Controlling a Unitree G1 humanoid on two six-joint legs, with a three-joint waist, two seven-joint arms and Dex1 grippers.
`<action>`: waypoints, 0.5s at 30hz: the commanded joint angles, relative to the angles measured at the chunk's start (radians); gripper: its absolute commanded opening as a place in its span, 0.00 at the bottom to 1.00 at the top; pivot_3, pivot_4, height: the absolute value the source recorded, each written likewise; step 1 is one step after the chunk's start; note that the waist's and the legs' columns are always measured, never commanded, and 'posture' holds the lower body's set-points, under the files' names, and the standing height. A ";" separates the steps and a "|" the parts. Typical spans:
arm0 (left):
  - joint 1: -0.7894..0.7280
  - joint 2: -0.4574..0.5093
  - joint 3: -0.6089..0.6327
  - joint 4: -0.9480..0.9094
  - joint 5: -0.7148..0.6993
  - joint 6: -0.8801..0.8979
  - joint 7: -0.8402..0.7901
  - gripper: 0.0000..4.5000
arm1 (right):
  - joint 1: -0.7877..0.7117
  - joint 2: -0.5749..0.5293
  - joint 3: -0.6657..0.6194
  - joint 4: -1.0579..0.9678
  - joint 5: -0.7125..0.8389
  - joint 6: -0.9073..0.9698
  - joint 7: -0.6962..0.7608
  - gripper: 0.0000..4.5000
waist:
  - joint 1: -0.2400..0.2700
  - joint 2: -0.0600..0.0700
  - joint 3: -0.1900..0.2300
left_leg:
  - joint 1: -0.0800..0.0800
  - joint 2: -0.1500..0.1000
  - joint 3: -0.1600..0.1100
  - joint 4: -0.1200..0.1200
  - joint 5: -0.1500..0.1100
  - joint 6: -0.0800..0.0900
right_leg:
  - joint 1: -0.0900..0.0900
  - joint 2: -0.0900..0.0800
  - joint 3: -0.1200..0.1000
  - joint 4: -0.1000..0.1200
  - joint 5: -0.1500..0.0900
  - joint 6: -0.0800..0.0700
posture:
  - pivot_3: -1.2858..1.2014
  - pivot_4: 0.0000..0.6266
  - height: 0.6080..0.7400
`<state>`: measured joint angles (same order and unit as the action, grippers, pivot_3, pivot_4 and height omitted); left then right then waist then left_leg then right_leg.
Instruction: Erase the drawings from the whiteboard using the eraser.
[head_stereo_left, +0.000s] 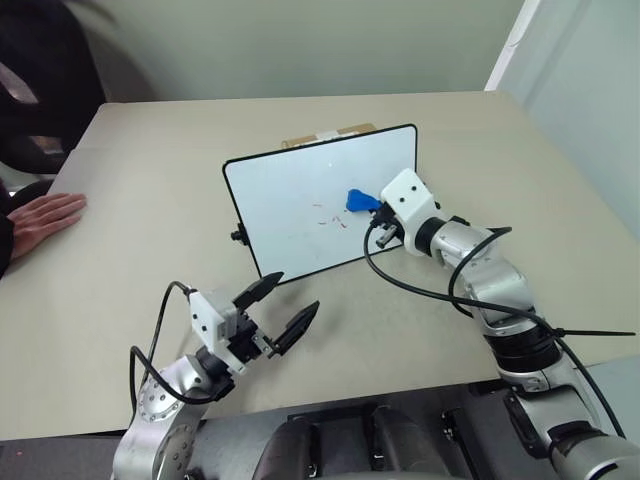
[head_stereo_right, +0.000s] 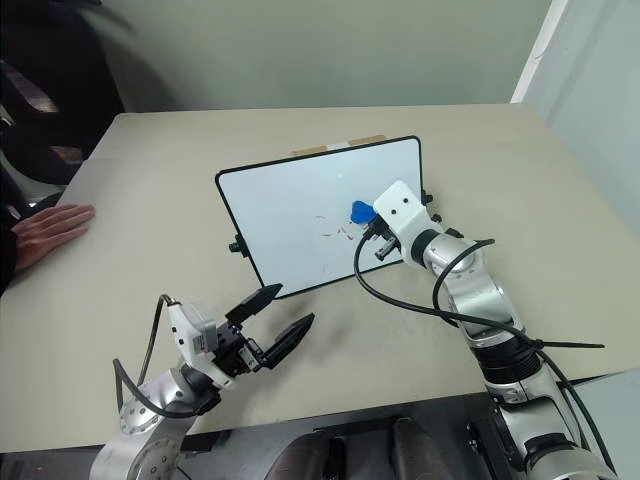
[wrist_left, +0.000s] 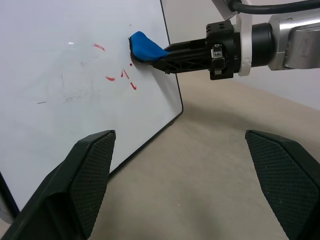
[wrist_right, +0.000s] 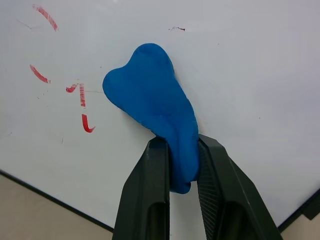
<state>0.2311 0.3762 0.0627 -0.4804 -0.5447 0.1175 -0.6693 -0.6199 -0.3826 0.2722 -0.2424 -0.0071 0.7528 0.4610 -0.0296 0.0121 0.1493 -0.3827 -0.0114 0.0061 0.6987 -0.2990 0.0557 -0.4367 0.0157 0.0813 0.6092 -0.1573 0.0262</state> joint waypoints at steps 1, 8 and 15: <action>0.009 -0.001 0.001 -0.058 -0.008 -0.008 0.005 1.00 | 0.057 -0.018 0.092 -0.053 0.000 -0.026 0.069 0.11 | -0.001 0.000 0.000 | 0.000 0.000 0.000 0.000 0.000 0.000 | 0.000 0.000 0.000 0.000 0.000 0.000 | 0.52 0.24 1.00; 0.013 0.003 0.008 -0.064 -0.014 -0.005 0.005 1.00 | 0.033 -0.021 0.106 -0.002 -0.020 -0.006 0.075 0.11 | 0.000 0.000 0.000 | 0.000 0.000 0.000 0.000 0.000 0.000 | 0.000 0.000 0.000 0.000 0.000 0.000 | 0.52 0.24 1.00; 0.010 0.003 0.011 -0.060 -0.014 -0.006 0.007 1.00 | -0.071 0.014 -0.015 0.075 -0.027 0.000 -0.010 0.11 | 0.000 0.000 0.000 | 0.000 0.000 0.000 0.000 0.000 0.000 | 0.000 0.000 0.000 0.000 0.001 -0.001 | 0.52 0.24 1.00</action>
<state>0.2406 0.3761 0.0650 -0.4954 -0.5487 0.1175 -0.6656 -0.6551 -0.3696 0.3190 -0.1794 -0.0132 0.7530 0.4990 -0.0299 0.0122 0.1494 -0.3828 -0.0114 0.0063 0.6992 -0.2983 0.0554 -0.4368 0.0157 0.0813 0.6096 -0.1560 0.0245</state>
